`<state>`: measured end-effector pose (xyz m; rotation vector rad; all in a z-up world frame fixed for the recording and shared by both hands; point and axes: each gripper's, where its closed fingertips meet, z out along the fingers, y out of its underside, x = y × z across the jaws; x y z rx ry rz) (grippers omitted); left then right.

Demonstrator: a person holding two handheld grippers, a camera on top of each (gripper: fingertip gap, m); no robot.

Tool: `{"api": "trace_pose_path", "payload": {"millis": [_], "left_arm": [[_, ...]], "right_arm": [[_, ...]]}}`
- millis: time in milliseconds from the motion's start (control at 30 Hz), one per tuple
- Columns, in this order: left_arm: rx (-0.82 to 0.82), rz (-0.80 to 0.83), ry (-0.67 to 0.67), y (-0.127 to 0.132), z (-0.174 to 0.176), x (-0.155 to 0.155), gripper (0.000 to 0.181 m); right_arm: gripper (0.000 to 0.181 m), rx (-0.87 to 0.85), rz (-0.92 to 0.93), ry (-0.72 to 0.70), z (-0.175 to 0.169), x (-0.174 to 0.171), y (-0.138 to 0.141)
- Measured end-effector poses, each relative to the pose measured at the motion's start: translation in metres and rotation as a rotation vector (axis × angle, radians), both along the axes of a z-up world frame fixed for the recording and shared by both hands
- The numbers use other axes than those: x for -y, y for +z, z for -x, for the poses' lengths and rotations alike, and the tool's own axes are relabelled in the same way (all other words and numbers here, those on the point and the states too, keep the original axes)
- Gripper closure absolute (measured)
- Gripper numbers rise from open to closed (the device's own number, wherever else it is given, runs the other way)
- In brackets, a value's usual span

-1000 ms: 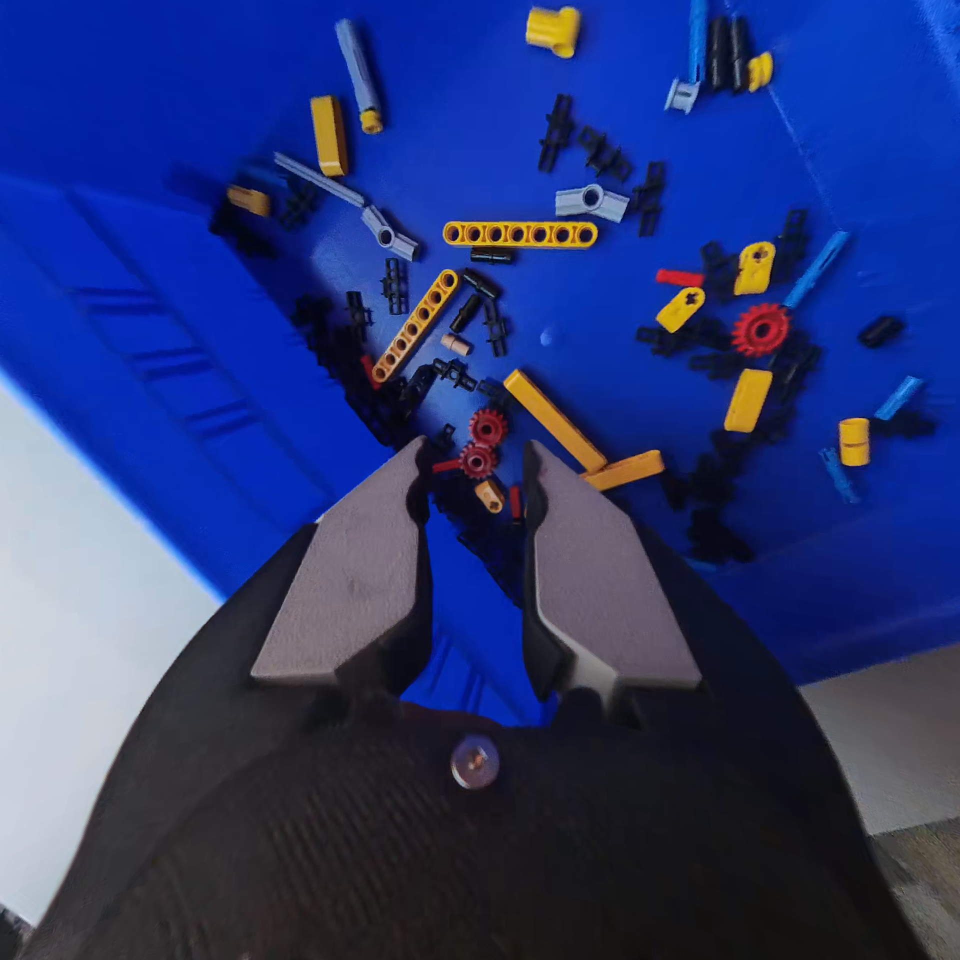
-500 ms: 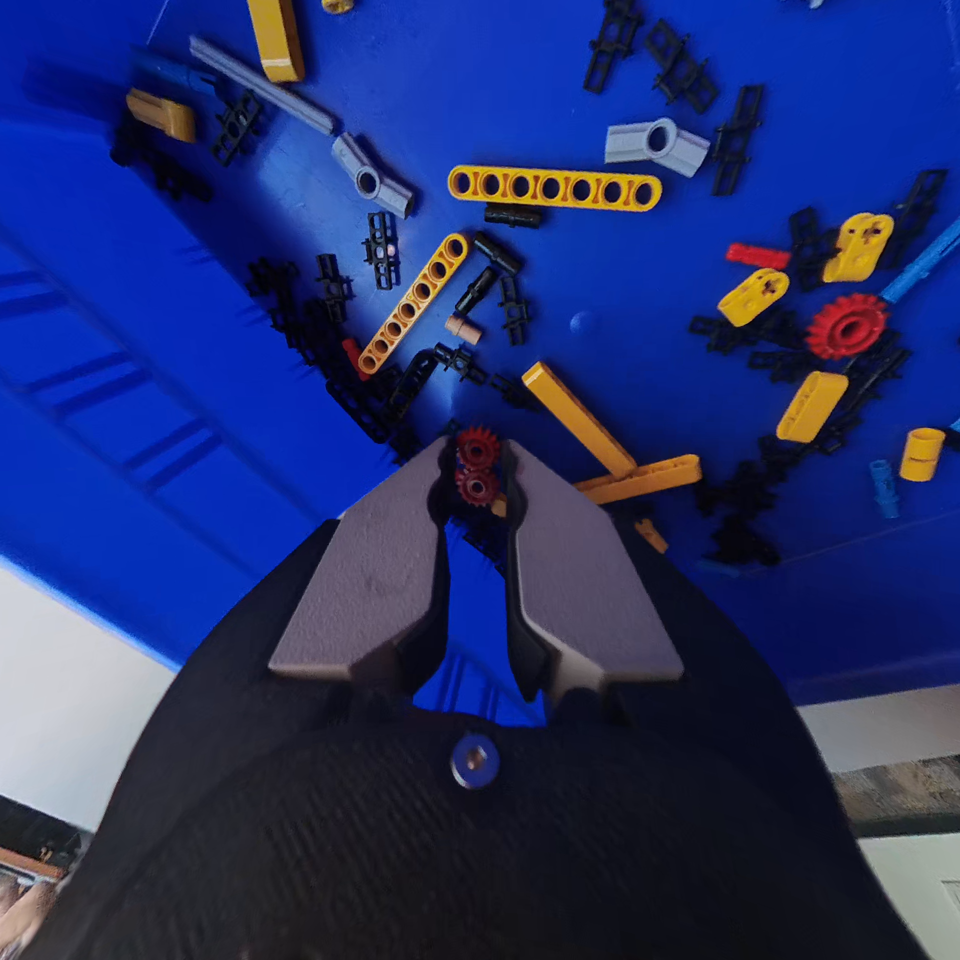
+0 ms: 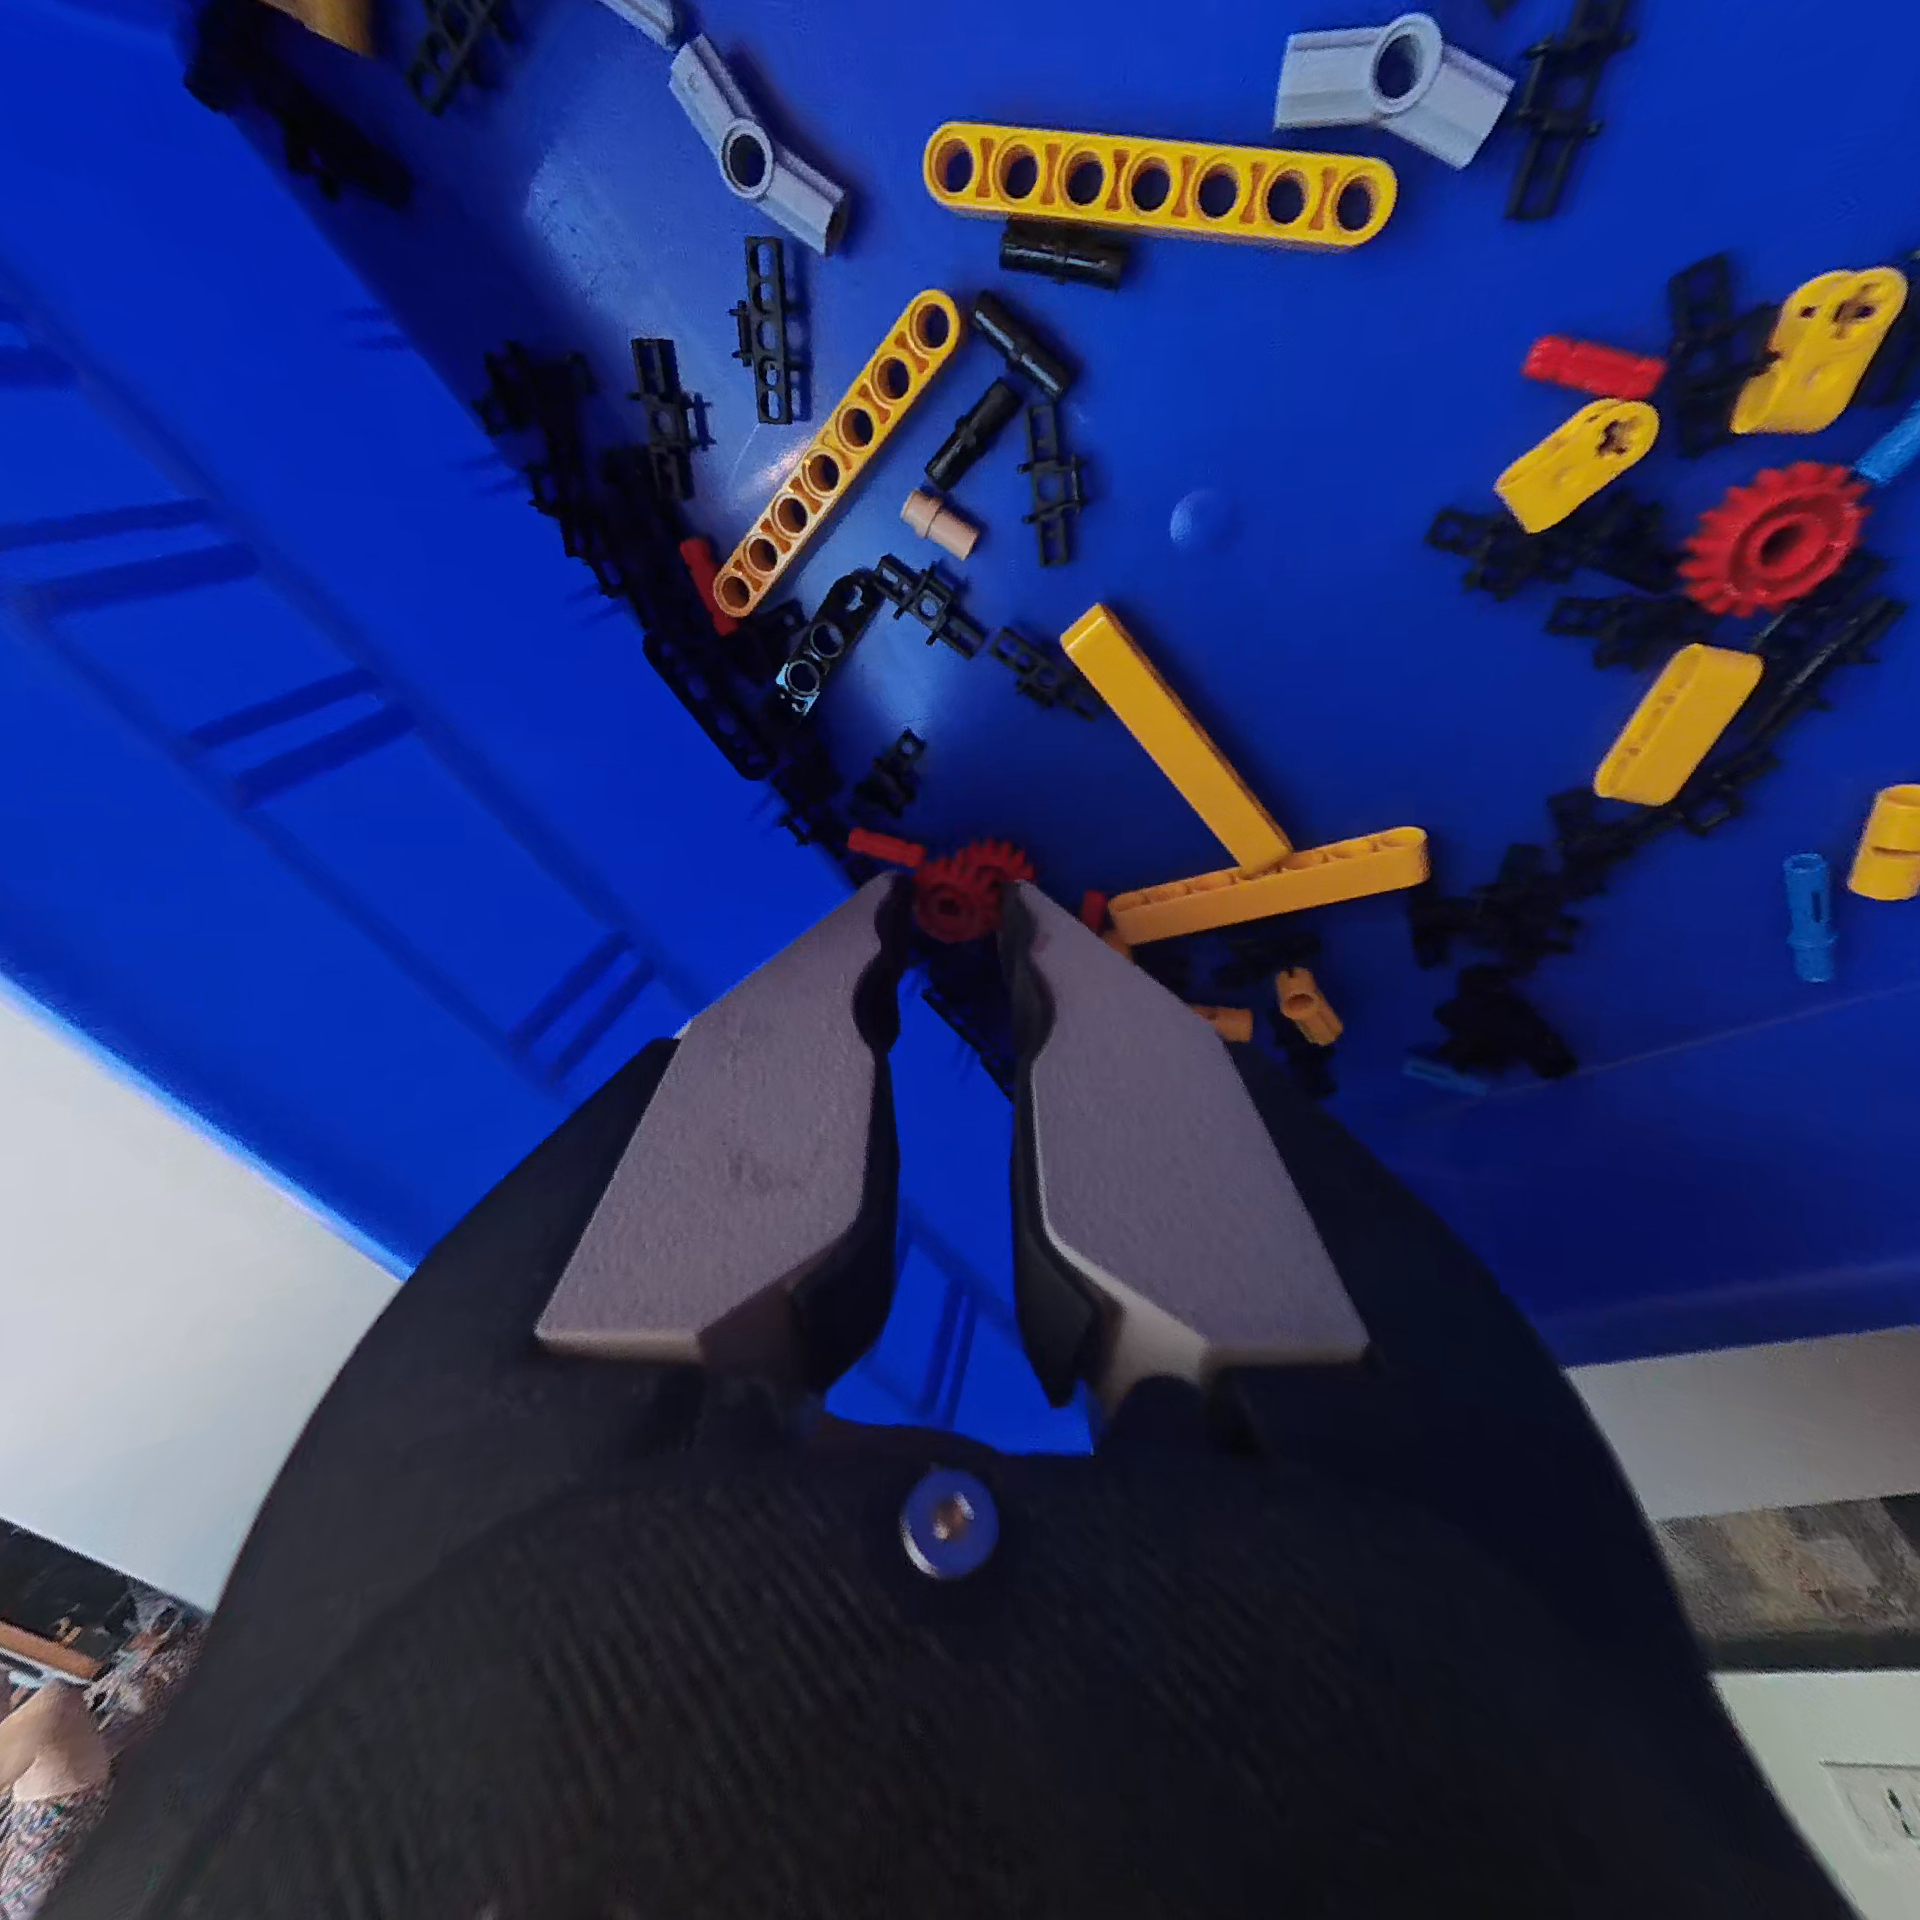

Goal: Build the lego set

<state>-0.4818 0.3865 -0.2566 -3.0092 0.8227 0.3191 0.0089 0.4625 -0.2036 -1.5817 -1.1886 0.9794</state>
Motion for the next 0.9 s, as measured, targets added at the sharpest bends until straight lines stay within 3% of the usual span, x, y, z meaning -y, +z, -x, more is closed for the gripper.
{"api": "trace_pose_path", "payload": {"millis": [33,367,900], "left_arm": [[0.005,0.001,0.006,-0.0001,-0.0002,0.001,0.166],[0.085,-0.011,0.021,-0.0013,-0.0075,0.003,0.166],[0.055,-0.012,0.014,-0.0019,-0.0092,0.0022,0.164]], "right_arm": [[0.15,0.0,0.0,0.0,0.0001,0.0001,0.0],[0.15,-0.003,0.0,-0.002,-0.0002,0.0001,0.0004],[0.151,0.004,-0.003,0.009,0.0009,0.0026,-0.0005]]}}
